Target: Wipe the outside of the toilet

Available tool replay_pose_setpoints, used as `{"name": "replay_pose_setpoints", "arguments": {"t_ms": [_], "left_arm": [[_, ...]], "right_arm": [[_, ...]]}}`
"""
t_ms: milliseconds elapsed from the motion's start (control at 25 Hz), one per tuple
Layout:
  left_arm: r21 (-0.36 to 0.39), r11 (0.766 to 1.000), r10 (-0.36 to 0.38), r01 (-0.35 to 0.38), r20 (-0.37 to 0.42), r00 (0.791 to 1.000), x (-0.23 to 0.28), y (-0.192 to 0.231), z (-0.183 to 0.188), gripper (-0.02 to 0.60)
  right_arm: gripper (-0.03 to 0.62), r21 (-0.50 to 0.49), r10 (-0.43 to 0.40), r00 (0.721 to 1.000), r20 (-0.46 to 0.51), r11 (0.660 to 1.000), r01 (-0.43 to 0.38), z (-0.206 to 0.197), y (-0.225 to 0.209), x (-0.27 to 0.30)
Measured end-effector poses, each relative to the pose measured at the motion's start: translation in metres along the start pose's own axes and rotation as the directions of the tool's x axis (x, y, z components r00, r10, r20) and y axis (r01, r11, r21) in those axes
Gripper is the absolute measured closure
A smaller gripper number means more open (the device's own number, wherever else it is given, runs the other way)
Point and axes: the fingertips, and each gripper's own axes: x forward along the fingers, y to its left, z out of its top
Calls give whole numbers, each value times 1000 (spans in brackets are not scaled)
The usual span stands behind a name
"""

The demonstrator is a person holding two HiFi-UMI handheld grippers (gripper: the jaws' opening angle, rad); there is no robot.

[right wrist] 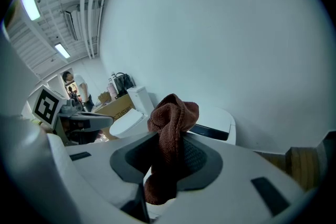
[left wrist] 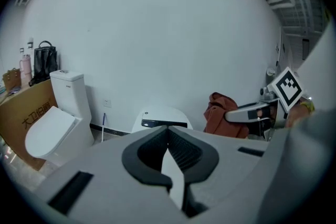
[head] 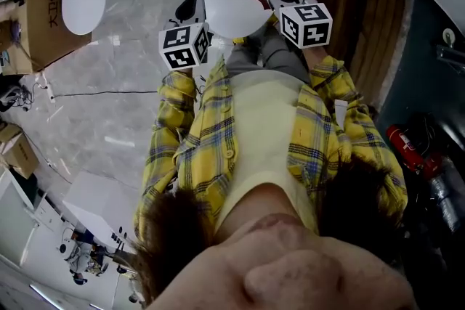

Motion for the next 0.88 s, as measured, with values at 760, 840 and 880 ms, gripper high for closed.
{"name": "replay_pose_setpoints", "arguments": {"t_ms": [760, 840, 880], "left_arm": [[-46, 989, 142, -143, -30, 989, 110, 24, 32, 574], [-38, 986, 164, -165, -36, 986, 115, 30, 32, 574], [-34, 984, 174, -175, -42, 984, 116, 33, 30, 574]], "right_arm": [[474, -90, 159, 984, -86, 982, -166, 56, -78, 135], [474, -94, 171, 981, -92, 979, -180, 59, -81, 148], [474, -93, 178, 980, -93, 978, -187, 60, -82, 155]]}}
